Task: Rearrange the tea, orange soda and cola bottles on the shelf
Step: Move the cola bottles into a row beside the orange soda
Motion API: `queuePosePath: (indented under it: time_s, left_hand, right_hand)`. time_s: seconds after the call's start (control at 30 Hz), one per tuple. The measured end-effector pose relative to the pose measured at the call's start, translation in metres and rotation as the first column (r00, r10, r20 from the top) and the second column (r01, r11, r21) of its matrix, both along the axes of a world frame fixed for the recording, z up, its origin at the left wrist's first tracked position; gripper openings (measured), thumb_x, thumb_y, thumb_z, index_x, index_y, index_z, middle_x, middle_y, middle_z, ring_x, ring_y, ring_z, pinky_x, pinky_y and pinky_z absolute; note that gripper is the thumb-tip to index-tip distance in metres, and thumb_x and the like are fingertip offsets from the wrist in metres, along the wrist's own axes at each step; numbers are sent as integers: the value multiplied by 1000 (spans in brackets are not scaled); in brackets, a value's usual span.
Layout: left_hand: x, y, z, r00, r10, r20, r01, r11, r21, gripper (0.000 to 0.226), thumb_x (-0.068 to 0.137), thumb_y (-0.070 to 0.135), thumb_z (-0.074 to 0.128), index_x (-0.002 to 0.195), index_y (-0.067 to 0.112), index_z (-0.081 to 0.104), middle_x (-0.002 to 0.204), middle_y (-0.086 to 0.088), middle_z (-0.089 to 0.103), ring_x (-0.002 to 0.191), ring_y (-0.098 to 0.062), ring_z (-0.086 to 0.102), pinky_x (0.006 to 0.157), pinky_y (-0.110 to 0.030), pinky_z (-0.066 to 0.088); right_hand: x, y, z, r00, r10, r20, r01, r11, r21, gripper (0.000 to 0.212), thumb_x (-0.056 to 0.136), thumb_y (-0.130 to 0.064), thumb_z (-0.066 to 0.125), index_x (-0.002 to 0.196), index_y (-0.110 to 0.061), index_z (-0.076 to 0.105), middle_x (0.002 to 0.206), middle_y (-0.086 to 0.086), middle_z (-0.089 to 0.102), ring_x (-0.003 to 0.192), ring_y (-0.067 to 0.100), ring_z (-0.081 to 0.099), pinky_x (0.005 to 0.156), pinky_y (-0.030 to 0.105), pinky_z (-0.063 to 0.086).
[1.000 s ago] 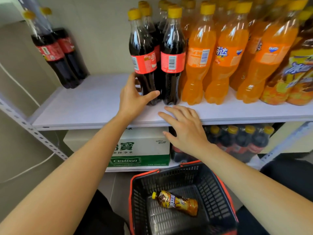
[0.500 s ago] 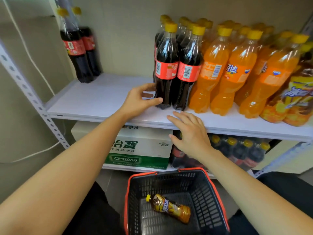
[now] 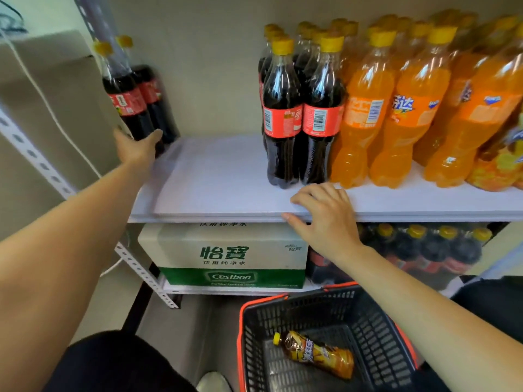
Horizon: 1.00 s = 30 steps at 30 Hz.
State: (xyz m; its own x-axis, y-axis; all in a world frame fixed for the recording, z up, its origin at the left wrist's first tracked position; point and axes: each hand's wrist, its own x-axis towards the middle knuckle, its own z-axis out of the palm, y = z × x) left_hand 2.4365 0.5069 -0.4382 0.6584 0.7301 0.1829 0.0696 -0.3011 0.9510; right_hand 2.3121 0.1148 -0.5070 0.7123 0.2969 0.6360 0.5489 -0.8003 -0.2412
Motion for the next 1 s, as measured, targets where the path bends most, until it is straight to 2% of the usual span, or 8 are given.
queuePosePath:
  time_s: [0.13, 0.33, 0.47, 0.53, 0.67, 0.77, 0.9, 1.0]
  left_hand:
    - [17, 10, -3, 1000, -1, 12, 0, 1000, 30, 70, 81, 26, 85, 139, 10, 51, 135, -8, 64, 121, -22, 62, 104, -36, 50]
    - [15, 9, -5, 999, 46, 25, -46, 999, 20, 59, 80, 26, 86, 127, 7, 56, 126, -12, 67, 112, -27, 66, 83, -29, 51]
    - [-2, -7, -5, 998, -53, 13, 53, 998, 25, 53, 80, 23, 87, 113, 17, 46, 123, -11, 65, 100, -21, 62, 82, -30, 50]
    - [-17, -20, -3, 995, -94, 18, 94, 995, 41, 52, 81, 21, 86, 115, 16, 47, 120, -8, 63, 99, -20, 60, 81, -29, 49]
    - [-43, -46, -4, 975, -221, -6, 221, 970, 105, 60, 82, 19, 85, 132, 10, 54, 118, -2, 64, 98, -18, 63, 82, -28, 51]
    - [-66, -66, -3, 951, -308, -35, 310, 935, 171, 50, 81, 23, 87, 122, 20, 59, 115, -1, 65, 96, -17, 63, 74, -22, 49]
    - [-97, -100, -2, 916, -396, -70, 402, 894, 200, 46, 79, 25, 88, 117, 16, 64, 116, -6, 69, 104, -23, 65, 84, -39, 56]
    - [-124, -130, -3, 888, -455, -60, 458, 870, 181, 42, 78, 25, 87, 114, 16, 67, 111, -6, 72, 93, -19, 71, 82, -41, 60]
  right_hand:
    - [1, 1, 0, 1000, 22, -9, -22, 1000, 8, 31, 86, -42, 74, 110, -22, 78, 106, -1, 68, 101, 29, 59, 85, 45, 45]
    - [4, 1, 4, 997, 44, -65, -43, 999, 23, 30, 85, -42, 73, 109, -24, 79, 106, -3, 67, 101, 27, 57, 82, 42, 42]
    - [2, 0, 5, 993, 48, -106, -43, 998, 49, 29, 87, -40, 75, 111, -24, 79, 109, -5, 66, 105, 25, 56, 87, 41, 38]
    - [-1, 0, 8, 990, 51, -133, -44, 997, 59, 30, 88, -41, 75, 113, -25, 78, 110, -6, 66, 107, 24, 54, 89, 40, 35]
    - [-1, 0, 13, 977, 62, -204, -52, 997, 55, 33, 92, -43, 70, 120, -27, 75, 116, -8, 64, 111, 20, 50, 93, 38, 33]
    - [-4, -4, 15, 964, 82, -253, -73, 996, 48, 38, 94, -44, 68, 128, -27, 71, 123, -8, 62, 117, 20, 48, 95, 36, 32]
    - [-12, -10, 21, 937, 142, -319, -104, 986, 132, 39, 91, -40, 74, 126, -23, 72, 129, -3, 65, 123, 21, 49, 103, 38, 37]
    - [-21, -13, 27, 905, 226, -361, -120, 948, 295, 34, 89, -31, 78, 121, -19, 74, 124, -2, 70, 121, 20, 55, 106, 43, 42]
